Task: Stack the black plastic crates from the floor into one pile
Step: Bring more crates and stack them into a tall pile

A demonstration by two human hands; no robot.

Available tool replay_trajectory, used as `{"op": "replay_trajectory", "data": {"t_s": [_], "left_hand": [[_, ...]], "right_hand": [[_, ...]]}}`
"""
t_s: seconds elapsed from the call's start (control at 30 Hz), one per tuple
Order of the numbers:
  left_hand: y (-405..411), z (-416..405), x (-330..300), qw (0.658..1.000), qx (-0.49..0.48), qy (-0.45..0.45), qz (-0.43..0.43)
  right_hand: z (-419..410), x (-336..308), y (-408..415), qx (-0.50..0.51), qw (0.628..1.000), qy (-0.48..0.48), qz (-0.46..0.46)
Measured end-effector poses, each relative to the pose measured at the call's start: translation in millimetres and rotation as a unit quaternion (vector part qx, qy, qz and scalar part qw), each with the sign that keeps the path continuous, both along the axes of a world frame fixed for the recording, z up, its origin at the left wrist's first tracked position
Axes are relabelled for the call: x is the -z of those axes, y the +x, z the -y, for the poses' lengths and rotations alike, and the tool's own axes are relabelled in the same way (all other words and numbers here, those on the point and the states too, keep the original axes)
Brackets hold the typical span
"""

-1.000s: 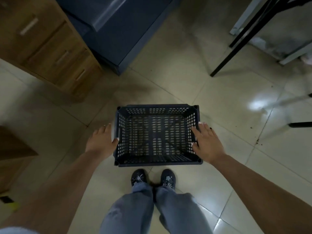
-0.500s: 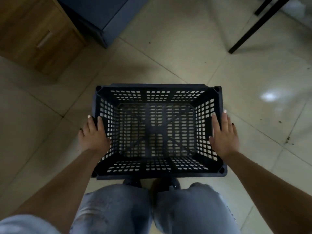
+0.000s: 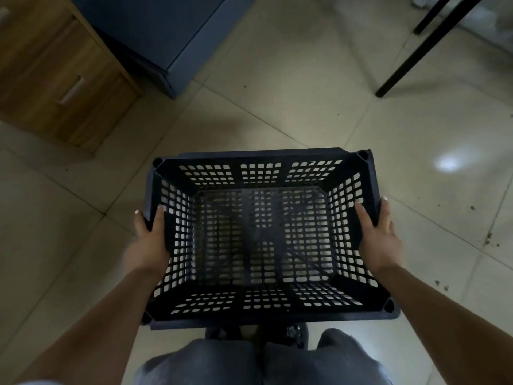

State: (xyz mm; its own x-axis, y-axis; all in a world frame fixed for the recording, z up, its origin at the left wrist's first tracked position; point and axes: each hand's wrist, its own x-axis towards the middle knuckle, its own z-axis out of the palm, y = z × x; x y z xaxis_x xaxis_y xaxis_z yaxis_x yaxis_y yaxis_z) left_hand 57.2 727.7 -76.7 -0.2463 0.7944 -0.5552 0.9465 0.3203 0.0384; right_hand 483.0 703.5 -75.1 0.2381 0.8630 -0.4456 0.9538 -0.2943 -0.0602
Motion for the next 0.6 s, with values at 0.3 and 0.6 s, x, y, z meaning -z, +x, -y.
{"op": "replay_trajectory", "data": {"t_s": [0.3,0.6], "left_hand": [[-22,20,-154,1.000,-0.010,0.011,0.022],[-57,70,-371,0.995,-0.030,0.087,0.043]], "right_hand": [[15,-166,-14,0.006,0.999,0.040,-0.028],[47,-393,-45,-0.022,0.998,0.055,-0.022]]}}
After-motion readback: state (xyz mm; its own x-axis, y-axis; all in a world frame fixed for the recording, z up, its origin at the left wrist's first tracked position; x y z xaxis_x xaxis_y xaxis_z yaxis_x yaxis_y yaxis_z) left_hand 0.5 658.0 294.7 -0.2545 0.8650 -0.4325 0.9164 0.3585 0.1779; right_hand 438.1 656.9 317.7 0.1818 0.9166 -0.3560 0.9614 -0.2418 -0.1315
